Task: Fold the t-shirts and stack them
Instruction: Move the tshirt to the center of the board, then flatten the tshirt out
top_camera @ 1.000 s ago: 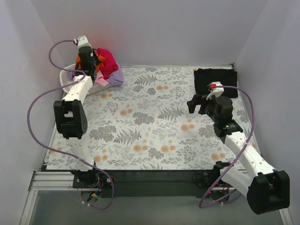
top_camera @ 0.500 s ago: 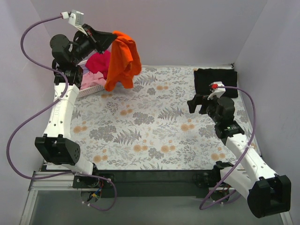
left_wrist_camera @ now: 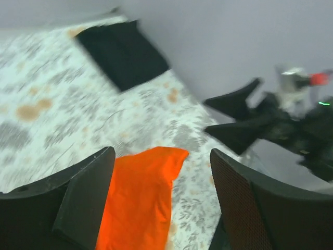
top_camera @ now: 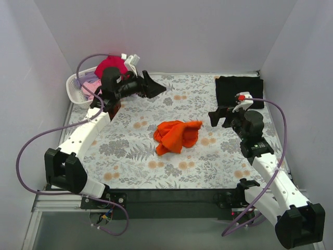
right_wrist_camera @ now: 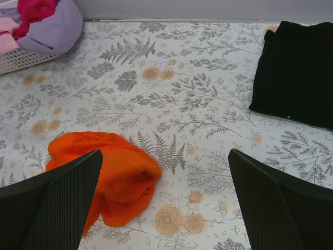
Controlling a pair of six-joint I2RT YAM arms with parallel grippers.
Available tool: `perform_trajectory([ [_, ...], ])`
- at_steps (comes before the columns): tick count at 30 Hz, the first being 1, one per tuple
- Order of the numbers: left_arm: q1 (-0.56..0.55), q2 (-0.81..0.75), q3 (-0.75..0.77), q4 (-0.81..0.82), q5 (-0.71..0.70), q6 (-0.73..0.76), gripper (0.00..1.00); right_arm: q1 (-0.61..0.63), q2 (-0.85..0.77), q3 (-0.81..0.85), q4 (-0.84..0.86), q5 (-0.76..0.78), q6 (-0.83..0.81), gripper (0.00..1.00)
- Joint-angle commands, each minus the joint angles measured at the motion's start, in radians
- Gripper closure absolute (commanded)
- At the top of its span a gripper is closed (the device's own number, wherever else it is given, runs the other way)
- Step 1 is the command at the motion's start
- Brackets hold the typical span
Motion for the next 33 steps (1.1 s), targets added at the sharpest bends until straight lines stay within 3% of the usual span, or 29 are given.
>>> perform_trajectory([
  [1,0.008,-0.069,-0.18,-0.026,-0.41,0.03,0.32,0.004,0.008,0.005,0.03,-0.049,0.018,0.02],
  [3,0.006,-0.097,-0.274,-0.026,-0.621,0.024,0.32,0.01,0.022,0.008,0.03,-0.063,0.021,0.02],
  [5,0.0,-0.137,-0.338,-0.016,-0.672,0.025,0.32,0.023,0.044,0.011,0.032,-0.07,0.021,0.03],
  [10,-0.135,-0.215,-0.578,0.073,-0.843,0.028,0.32,0.099,0.129,0.037,0.03,-0.081,-0.001,0.04],
  [13,-0.205,-0.223,-0.656,0.064,-0.862,0.002,0.32,0.186,0.202,0.07,0.03,-0.096,-0.01,0.05],
  [17,-0.265,-0.253,-0.793,0.066,-0.818,-0.073,0.34,0.303,0.259,0.103,0.03,0.018,-0.027,0.06],
  [33,-0.393,-0.139,-0.848,-0.031,-0.833,-0.179,0.36,0.328,0.274,0.1,0.026,0.057,-0.037,0.05],
])
